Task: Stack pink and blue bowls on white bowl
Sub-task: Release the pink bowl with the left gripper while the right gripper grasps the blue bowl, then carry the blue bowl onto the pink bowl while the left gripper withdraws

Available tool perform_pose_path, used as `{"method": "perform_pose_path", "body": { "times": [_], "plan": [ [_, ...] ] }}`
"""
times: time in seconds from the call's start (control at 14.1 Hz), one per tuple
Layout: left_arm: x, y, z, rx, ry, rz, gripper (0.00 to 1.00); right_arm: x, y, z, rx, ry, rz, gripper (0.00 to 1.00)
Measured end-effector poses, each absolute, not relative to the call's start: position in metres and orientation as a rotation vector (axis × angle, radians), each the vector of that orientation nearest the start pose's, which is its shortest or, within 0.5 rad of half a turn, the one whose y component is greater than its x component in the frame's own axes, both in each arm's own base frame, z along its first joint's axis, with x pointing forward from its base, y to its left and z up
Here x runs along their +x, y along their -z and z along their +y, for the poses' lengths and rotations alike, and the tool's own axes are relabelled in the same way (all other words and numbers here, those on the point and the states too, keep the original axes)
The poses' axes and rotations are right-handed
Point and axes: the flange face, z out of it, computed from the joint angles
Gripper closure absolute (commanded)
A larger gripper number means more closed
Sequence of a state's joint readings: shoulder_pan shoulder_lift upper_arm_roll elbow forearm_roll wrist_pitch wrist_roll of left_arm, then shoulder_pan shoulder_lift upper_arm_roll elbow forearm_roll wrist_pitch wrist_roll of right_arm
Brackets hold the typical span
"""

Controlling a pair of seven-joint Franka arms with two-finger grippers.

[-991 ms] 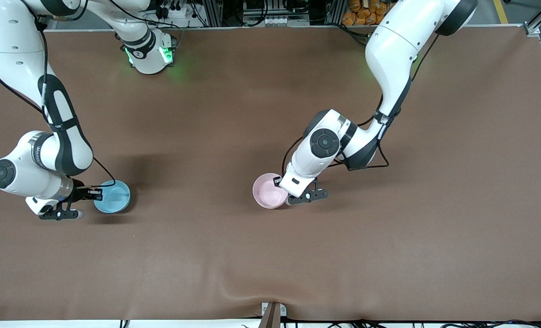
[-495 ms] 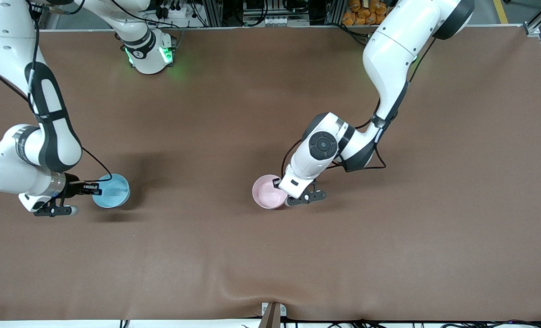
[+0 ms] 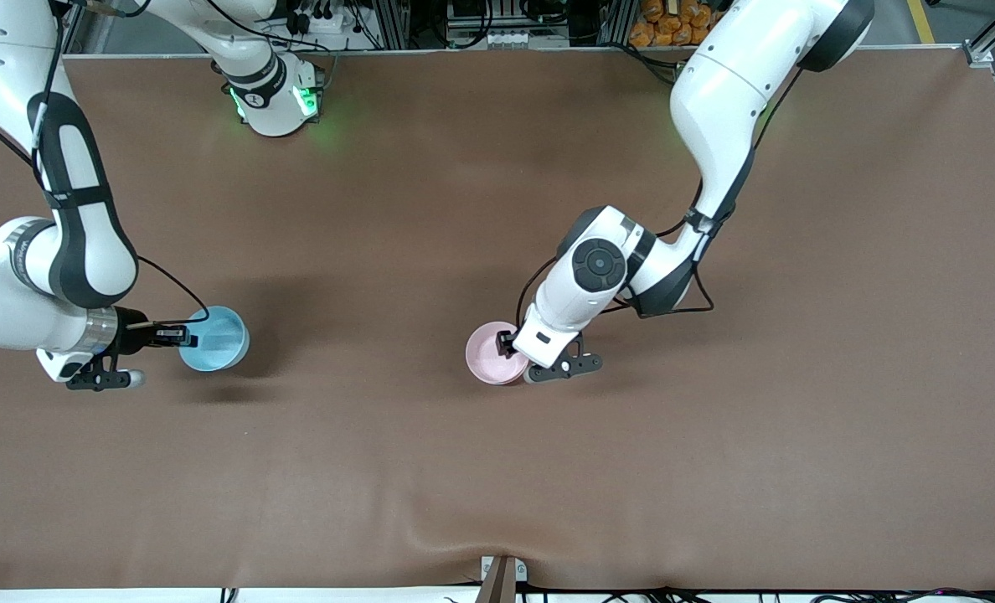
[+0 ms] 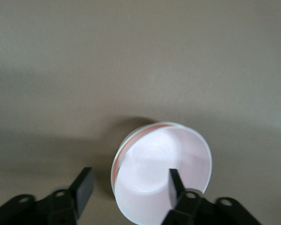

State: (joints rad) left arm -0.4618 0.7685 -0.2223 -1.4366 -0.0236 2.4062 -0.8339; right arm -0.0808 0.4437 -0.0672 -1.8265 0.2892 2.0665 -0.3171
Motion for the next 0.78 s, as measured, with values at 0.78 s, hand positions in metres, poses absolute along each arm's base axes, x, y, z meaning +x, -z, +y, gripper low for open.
{"method": "perform_pose_path", "body": {
  "times": [0.78],
  "plan": [
    [0.678, -0.368, -0.271, -3.238, 0.222, -0.289, 0.00, 0.616, -0.340, 0.132, -2.806, -0.253, 0.120, 1.00]
  ]
}}
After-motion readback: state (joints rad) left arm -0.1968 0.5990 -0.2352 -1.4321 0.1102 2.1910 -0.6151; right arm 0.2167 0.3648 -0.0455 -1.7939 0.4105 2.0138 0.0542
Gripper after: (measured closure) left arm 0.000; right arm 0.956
